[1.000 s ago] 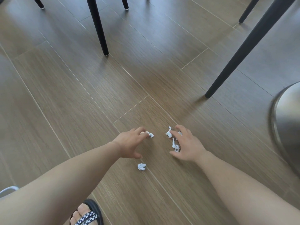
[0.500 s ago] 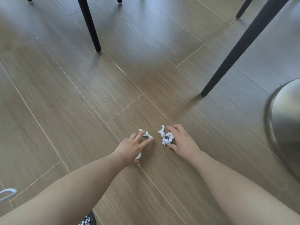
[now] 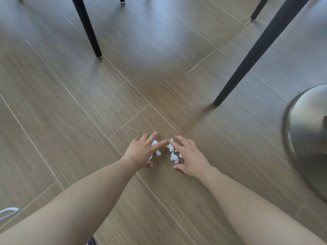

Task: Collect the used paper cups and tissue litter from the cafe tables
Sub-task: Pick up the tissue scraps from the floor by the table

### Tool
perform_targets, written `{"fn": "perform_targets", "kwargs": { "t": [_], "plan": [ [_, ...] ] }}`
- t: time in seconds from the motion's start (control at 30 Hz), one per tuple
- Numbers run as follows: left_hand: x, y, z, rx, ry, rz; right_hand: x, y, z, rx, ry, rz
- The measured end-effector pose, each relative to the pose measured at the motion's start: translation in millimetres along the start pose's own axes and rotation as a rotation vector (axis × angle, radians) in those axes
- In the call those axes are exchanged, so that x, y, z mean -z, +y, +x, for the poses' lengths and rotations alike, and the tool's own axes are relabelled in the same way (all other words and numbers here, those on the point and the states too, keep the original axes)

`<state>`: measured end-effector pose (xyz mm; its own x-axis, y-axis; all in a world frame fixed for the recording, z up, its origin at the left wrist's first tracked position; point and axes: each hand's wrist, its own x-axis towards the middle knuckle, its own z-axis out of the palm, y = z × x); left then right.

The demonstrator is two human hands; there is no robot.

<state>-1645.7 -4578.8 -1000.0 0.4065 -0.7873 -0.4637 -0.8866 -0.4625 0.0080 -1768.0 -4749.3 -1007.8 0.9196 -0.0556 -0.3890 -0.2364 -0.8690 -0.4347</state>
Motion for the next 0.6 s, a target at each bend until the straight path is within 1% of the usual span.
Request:
{"fn": "perform_targets", "kwargs": {
  "t": [0.1, 0.2, 0.27, 0.43, 0.6],
  "plan": [
    [-1.2, -4.9, -1.1, -0.015, -0.034, -0.09, -1.3, -0.4, 2.0, 0.016, 0.006, 0.027],
    [-4.1, -6.1, -1.9, -0.009, -0.065, -0.243, -2.0, 0.1, 1.8, 0.048, -0.003, -0.015],
    [-3.8, -5.3, -0.5, -0.04, -0.095, -0.303, -3.9, -0.5, 0.7, 0.078, 0.001, -0.047],
    [-0.4, 1.4, 4.8, -0.148, -0.153, -0.31, -9.9, -2.9, 1.2, 0.055, 0.053, -0.016],
    [-1.4, 12.9, 4.4, -0.183, -0.171, -0.237, -10.7, -3.5, 1.5, 0.029, 0.041, 0.02]
  ]
}}
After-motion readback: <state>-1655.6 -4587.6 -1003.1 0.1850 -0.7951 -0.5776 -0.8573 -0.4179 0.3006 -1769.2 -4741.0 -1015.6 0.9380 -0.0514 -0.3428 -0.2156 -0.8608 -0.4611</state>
